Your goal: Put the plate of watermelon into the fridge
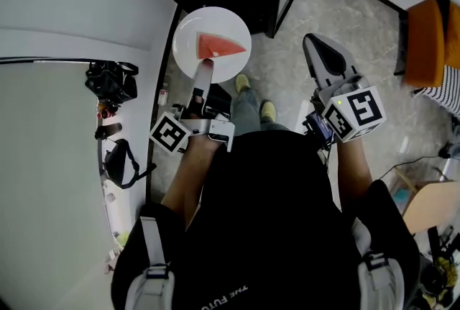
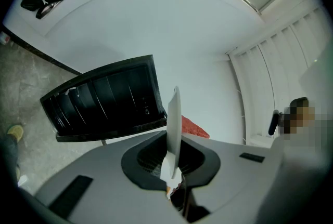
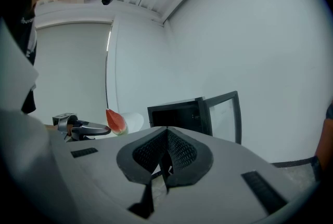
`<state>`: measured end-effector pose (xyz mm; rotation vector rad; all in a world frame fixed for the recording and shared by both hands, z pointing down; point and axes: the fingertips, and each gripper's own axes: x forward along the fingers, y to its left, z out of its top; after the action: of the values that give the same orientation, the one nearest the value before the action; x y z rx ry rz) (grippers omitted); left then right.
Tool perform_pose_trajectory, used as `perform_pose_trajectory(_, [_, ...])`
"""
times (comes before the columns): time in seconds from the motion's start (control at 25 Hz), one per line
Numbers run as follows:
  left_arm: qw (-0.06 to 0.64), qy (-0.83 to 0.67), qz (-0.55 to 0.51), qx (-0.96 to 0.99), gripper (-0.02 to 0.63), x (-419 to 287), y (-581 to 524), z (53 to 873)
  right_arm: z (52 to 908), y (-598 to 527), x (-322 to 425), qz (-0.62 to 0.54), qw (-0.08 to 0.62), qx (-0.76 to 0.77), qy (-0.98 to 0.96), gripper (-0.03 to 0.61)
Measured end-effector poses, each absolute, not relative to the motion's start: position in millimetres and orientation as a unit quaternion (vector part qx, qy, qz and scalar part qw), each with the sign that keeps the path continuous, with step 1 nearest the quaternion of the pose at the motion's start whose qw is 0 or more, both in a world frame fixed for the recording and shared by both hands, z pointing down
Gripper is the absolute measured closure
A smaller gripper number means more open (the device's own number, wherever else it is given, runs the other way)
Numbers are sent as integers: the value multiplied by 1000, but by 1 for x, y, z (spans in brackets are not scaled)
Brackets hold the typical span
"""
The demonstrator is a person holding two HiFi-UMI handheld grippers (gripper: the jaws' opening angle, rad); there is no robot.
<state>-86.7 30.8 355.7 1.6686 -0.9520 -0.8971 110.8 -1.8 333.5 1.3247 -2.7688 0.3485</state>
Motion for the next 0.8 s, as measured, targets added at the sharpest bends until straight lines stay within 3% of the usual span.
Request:
perform_pose_trajectory(0.2, [488, -383, -370, 692, 588, -84, 29, 351, 334, 1, 117, 109, 26, 438, -892, 572])
perform_pose_trajectory(0.48, [503, -401, -360, 676, 588, -75, -49, 368, 350, -83, 123, 133, 32, 429, -893, 572])
perform_pose_trajectory(0.8, [524, -415, -359, 652, 588, -118, -130, 395, 368, -173, 80, 147, 55, 423, -893, 572])
